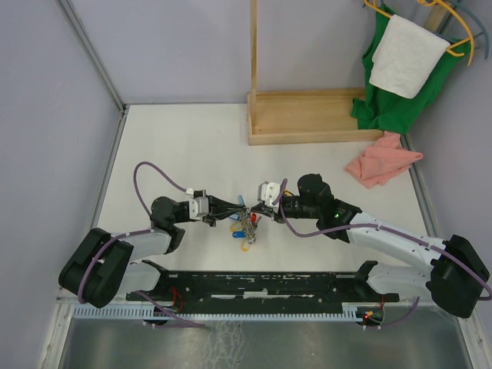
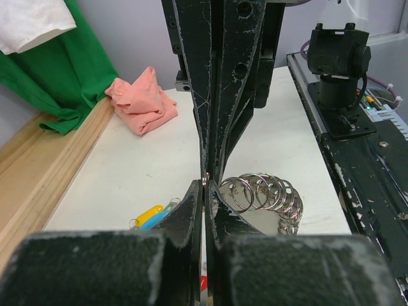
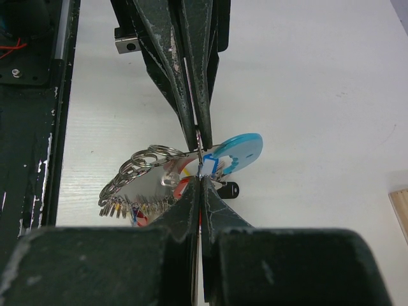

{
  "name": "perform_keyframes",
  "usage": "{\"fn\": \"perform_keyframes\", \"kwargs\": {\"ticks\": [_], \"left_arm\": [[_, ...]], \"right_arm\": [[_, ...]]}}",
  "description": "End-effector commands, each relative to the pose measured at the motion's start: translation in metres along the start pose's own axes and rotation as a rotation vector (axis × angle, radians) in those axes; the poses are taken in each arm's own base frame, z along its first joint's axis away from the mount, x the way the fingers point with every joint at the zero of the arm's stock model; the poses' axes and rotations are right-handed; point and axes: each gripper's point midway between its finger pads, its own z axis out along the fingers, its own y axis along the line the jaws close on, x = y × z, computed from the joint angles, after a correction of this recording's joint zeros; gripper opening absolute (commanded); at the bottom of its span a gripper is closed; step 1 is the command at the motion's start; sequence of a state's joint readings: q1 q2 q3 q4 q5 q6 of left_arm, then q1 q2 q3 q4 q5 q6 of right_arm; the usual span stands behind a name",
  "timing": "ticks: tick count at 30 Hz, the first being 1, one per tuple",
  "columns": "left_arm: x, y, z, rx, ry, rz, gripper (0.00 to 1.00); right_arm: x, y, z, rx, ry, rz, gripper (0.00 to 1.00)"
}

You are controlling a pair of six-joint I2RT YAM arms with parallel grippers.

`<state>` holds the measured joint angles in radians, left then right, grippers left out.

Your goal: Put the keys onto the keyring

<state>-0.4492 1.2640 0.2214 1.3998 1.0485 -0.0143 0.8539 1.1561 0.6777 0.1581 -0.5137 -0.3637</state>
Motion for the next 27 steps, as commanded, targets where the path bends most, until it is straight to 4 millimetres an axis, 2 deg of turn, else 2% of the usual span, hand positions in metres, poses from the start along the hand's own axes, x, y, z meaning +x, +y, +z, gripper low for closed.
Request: {"fn": "perform_keyframes", "kwargs": {"ticks": [1,15,27], "left_arm": [[-0.018,0.006,0.004,-0.011,-0.041,0.06,0.03],[-0.013,0.004,0.004,0.006,-0.031,0.045,0.03],[-0.018,0.006,0.003,-0.012,-0.036,0.061,0.03]], "right_arm": [[-0.018,-0.005,0.0,0.017,-0.054,-0.026,0.01],[-0.024,-0.007,0.0,0.026,-0.084,-0.033,0.01],[-0.007,-0.006,0.001,0.026,-0.01,-0.017,0.01]]}}
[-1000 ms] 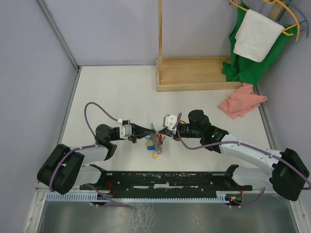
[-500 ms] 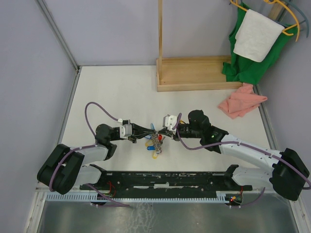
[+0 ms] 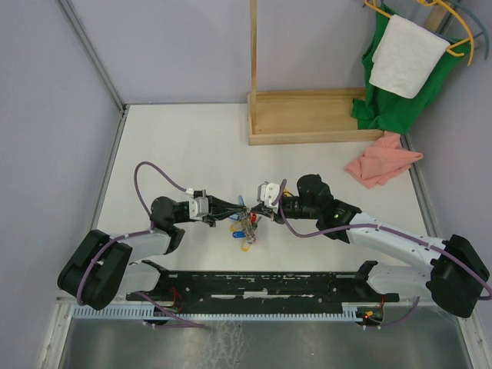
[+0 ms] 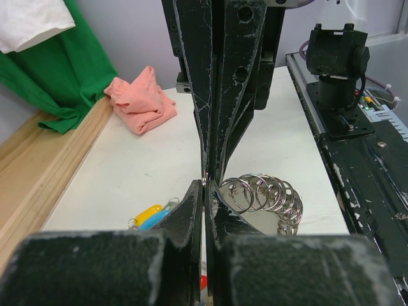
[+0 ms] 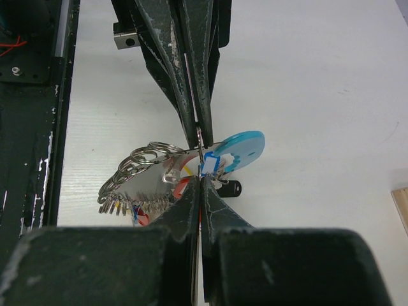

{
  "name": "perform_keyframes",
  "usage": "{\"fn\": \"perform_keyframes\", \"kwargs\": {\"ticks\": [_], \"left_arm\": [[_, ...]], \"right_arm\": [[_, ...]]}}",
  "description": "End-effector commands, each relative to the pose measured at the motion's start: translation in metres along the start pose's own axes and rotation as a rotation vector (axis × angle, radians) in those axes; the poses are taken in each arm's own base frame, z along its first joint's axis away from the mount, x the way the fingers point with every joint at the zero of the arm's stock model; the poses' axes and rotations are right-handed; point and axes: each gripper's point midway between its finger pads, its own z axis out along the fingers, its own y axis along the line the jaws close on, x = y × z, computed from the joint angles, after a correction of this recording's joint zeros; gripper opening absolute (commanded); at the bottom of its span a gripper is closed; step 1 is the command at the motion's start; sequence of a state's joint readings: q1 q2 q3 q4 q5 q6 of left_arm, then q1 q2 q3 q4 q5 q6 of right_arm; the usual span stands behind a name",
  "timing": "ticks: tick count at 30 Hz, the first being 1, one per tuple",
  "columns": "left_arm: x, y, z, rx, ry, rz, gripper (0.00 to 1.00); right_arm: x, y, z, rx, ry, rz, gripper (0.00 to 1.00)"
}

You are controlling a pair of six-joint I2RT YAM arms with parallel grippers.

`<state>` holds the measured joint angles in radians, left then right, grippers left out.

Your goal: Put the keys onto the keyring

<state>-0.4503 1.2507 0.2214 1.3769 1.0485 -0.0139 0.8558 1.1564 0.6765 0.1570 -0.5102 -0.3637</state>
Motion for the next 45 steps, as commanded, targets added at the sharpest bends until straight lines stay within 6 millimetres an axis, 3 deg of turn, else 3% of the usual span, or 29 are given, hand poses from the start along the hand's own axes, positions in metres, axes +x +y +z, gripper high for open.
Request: {"fn": "perform_keyframes", "kwargs": {"ticks": [1,31,45], "left_arm": [[-0.018,0.007,0.003,-0.012,-0.041,0.069,0.03],[-0.012,0.007,0.004,-0.009,-0.027,0.049,0.03],[-0.016,0.009,0.004,-0.022,-0.033,0.064,0.03]], "right_arm": [[-0.008,-0.007,0.0,0.026,-0.014,-0.018,0.01],[-0.029,-0.003,-0.004,0.008,-0.099,-0.04,0.01],[-0.02,-0.003,-0.002,0.009,-0.061,-0.026,0.01]]}}
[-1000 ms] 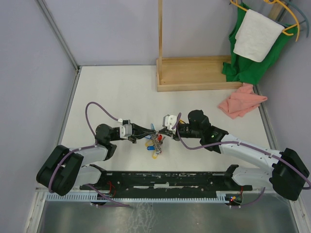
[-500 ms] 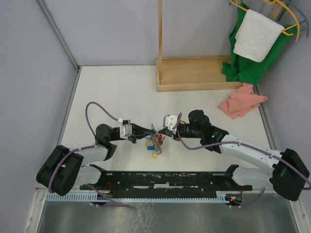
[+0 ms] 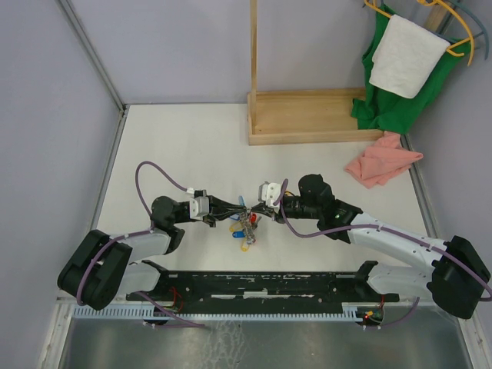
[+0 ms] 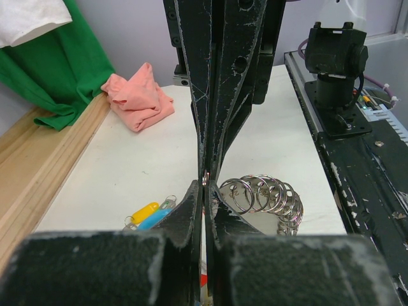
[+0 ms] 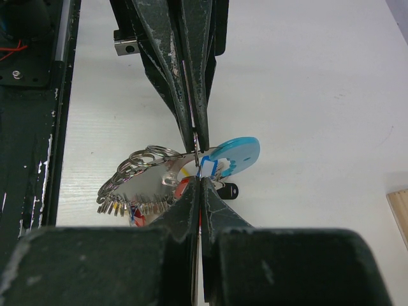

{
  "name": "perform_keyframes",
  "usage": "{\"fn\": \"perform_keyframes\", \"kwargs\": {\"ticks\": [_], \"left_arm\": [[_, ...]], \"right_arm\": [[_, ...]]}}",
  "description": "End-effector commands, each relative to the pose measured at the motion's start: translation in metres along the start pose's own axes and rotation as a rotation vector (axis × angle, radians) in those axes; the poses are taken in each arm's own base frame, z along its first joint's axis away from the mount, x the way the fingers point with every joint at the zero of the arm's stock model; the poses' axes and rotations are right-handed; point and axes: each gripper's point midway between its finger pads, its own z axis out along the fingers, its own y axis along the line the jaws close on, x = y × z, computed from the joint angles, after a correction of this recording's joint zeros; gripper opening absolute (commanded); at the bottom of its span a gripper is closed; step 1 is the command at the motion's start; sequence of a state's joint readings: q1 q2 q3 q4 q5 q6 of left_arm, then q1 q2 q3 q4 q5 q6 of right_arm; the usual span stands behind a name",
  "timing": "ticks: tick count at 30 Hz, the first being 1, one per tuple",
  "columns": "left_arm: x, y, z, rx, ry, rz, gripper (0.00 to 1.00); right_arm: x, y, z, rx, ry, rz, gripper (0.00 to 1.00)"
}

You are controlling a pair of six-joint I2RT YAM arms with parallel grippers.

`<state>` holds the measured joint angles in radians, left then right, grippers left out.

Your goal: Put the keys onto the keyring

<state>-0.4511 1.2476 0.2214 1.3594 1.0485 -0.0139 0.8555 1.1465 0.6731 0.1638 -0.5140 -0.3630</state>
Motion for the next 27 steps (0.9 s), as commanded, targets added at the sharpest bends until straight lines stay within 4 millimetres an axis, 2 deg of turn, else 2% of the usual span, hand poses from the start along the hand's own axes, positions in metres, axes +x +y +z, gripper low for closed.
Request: {"fn": "perform_keyframes", "kwargs": {"ticks": [1,20,27], "left_arm": [[-0.018,0.0097,0.0038,-0.024,-0.041,0.077,0.03],[-0.0207,0.0095,0.0036,-0.027,-0.048,0.087,0.03],[-0.0193,0.0084,0.0038,-0.017,-0.045,0.081,0.03]], "right_arm": [[-0.0161,-0.003,-0.0005,0.007,-0.046,-0.018,0.01],[-0.0121,-0.0041,0.0019,0.005,-0.025,-0.005,0.01],[-0.0183,-0.0067,-0.0009,0.025,-0.05,-0.018,0.01]]}}
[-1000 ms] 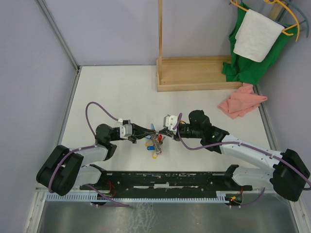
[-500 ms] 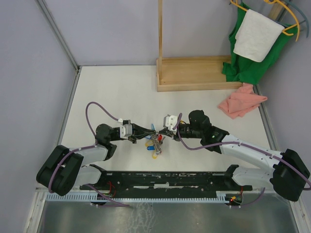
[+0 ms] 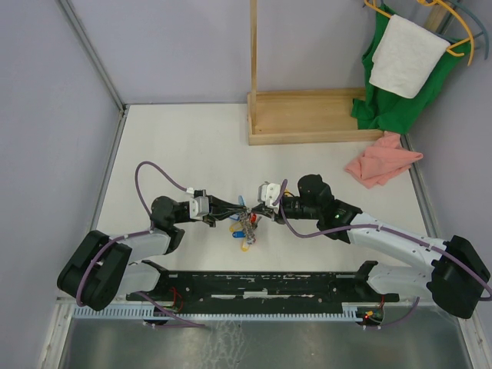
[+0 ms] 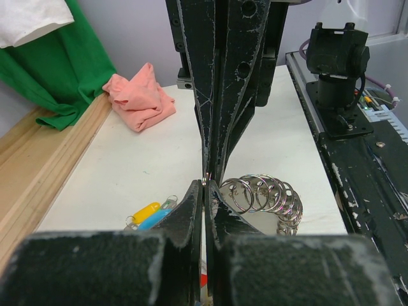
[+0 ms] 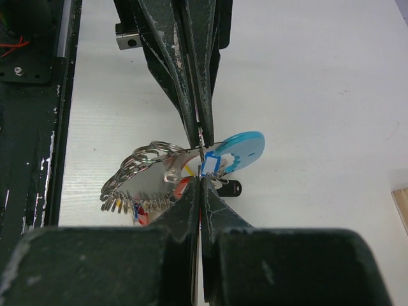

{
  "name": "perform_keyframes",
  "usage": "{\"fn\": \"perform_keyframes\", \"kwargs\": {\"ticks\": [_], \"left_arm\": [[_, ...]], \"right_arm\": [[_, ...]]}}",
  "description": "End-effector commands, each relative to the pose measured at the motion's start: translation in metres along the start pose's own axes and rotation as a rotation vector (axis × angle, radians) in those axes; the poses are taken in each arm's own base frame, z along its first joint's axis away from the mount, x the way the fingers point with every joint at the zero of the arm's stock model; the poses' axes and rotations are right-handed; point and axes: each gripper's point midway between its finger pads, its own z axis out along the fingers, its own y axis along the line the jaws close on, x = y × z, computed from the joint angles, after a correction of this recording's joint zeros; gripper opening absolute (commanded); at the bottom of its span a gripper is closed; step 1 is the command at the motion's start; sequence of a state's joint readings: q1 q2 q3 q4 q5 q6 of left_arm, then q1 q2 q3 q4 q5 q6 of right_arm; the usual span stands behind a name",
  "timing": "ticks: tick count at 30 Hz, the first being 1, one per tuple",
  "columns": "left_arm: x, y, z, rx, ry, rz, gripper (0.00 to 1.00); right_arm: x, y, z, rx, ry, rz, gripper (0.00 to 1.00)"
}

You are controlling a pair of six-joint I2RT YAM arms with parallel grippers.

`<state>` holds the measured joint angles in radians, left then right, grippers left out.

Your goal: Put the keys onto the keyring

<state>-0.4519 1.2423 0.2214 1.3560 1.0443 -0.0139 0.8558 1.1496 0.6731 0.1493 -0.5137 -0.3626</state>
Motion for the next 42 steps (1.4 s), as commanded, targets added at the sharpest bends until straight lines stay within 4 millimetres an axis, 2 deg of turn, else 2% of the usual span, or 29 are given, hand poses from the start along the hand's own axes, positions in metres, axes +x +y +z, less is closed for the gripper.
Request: {"fn": "perform_keyframes", "kwargs": {"ticks": [1,17,42], "left_arm": [[-0.018,0.008,0.004,-0.011,-0.044,0.076,0.03],[-0.015,0.007,0.005,-0.007,-0.037,0.062,0.03],[-0.004,0.002,0.012,0.024,0.004,0.011,0.03]], "right_arm": [[-0.023,-0.009,-0.001,0.034,-0.069,-0.028,0.01],[-0.031,-0.006,-0.003,0.025,-0.104,-0.033,0.01],[-0.06,-0.009,-0.006,0.03,-0.213,-0.065,0.01]]}}
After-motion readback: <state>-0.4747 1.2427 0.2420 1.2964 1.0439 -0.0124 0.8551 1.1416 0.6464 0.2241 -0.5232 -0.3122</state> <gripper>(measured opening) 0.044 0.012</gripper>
